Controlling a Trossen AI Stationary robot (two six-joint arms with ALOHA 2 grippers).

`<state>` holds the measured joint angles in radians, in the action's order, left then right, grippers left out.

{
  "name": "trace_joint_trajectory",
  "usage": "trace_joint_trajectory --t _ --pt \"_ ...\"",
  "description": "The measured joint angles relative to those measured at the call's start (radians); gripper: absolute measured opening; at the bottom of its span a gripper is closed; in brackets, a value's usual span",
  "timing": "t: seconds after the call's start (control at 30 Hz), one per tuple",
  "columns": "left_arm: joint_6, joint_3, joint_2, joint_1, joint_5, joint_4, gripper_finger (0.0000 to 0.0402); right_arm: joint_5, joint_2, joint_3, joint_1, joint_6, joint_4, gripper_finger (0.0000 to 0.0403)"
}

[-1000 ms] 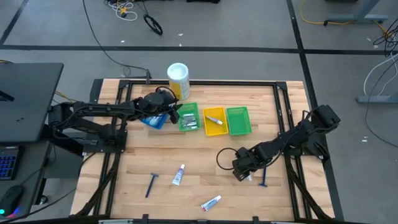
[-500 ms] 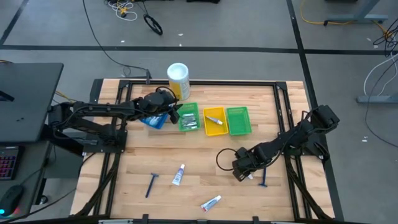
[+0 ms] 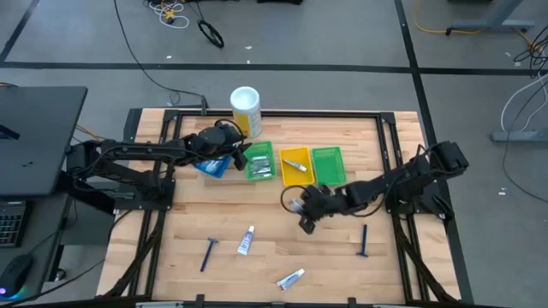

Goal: Pick & Place Travel size toiletries
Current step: Put the toothpaste into the yellow bin

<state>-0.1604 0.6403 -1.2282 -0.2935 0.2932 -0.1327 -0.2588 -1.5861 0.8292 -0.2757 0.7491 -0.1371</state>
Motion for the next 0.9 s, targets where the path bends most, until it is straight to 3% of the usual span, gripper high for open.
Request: trace_joint_trajectory --t 0.17,0.33,0.57,0.77,0.9 --pt "0.000 0.000 0.000 0.000 0.000 0.000 0.0153 -0.081 0.001 0.037 0.141 -0.441 0.159 0.0108" --pt "0.000 0.000 0.000 0.000 0.000 0.001 0.0153 -0.032 0.002 0.099 0.292 -0.738 0.042 0.0108" --pt "0.000 0.000 0.000 0.000 0.001 0.001 0.0153 0.124 -0.006 0.110 0.463 -0.823 -0.134 0.0109" --pt "0.000 0.000 0.000 0.000 0.002 0.001 0.0153 0.214 -0.033 0.110 0.513 -0.869 -0.074 0.0130" --pt "-0.006 0.000 0.000 0.000 0.002 0.003 0.0153 0.216 -0.068 0.110 0.526 -0.870 -0.094 0.0162"
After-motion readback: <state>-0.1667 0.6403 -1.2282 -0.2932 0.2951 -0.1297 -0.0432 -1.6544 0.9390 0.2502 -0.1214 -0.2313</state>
